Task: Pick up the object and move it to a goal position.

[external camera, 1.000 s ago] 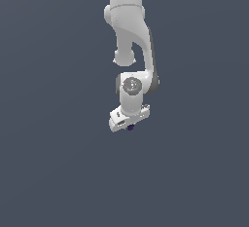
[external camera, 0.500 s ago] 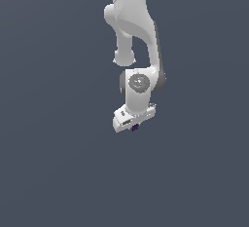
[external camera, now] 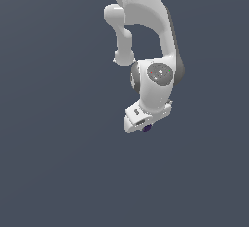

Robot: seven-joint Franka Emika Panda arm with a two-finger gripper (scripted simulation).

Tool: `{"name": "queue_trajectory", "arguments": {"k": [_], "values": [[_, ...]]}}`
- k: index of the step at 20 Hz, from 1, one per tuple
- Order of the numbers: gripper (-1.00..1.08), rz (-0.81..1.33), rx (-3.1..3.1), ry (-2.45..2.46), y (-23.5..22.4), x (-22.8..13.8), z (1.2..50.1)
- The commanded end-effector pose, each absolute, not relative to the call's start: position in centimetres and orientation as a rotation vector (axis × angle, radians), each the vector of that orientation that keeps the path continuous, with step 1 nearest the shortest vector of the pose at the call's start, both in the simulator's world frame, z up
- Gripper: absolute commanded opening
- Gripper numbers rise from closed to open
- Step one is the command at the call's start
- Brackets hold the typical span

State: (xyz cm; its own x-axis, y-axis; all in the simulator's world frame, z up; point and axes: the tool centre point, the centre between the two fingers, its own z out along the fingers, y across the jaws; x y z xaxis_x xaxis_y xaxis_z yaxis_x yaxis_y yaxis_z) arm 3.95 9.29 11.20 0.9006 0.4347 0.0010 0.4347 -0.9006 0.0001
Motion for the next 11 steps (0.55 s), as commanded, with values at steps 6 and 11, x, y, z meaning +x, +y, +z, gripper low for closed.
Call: {"name": "queue_trajectory", "arguments": {"k": [6, 11], "values": [[-1.0, 0.0, -3.063, -0.699, 11.2, 5.5, 13.8], [-1.0, 0.0, -3.063, -0.699, 11.5, 5.8, 14.2]]}}
